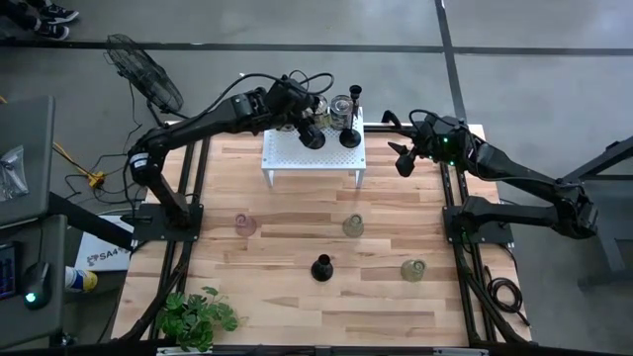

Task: Pick & Place candle stick holders
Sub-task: Align the black candle holder on the shelf with the other black candle holders

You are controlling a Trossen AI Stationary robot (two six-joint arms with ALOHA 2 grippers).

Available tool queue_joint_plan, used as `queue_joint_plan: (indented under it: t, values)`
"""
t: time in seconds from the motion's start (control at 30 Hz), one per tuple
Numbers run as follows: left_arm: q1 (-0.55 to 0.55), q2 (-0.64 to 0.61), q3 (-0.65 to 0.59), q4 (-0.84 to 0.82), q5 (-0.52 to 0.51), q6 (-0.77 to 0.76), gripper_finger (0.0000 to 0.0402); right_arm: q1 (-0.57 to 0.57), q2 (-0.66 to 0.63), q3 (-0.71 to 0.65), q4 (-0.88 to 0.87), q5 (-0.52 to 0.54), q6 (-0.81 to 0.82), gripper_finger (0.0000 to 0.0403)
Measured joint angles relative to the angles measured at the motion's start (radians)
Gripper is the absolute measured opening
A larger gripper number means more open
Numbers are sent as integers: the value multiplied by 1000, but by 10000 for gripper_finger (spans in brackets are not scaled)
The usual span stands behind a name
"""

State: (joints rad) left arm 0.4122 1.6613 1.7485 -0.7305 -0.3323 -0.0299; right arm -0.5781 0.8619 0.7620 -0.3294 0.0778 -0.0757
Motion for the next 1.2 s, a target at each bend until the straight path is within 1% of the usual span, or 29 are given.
queue_joint_plan:
  t: [0.2, 0.4, 0.5, 0.6, 0.7, 0.83, 1.0, 1.07, 1.13, 1.2]
  values:
    - [0, -61, 0, -75, -20, 0, 216, -1, 0, 0, -18, 27, 0, 207]
    - [0, -108, -8, -225, -15, -14, 216, -1, 0, 0, -19, 38, -3, 207]
    - [-1, -140, -59, -236, 13, -19, 216, -1, 0, 0, -19, 55, -5, 207]
    - [-1, -185, -140, -230, 43, -19, 216, -3, -1, 0, -19, 54, -17, 207]
    - [-3, -261, -253, -178, 100, -19, 216, -27, -13, 0, -21, 54, -33, 207]
    - [-30, -392, -446, 0, 182, -25, 216, -83, -47, 0, -25, 42, -34, 207]
    - [-85, -552, -660, 219, 268, -27, 216, -146, -105, 0, -95, -39, -15, 207]
    - [-112, -599, -718, 277, 334, -21, 216, -158, -124, -2, -119, -90, -1, 207]
    - [-138, -629, -754, 286, 385, -24, 216, -161, -144, -17, -136, -137, 4, 207]
    - [-165, -649, -781, 286, 411, -52, 216, -160, -159, -33, -148, -176, 10, 207]
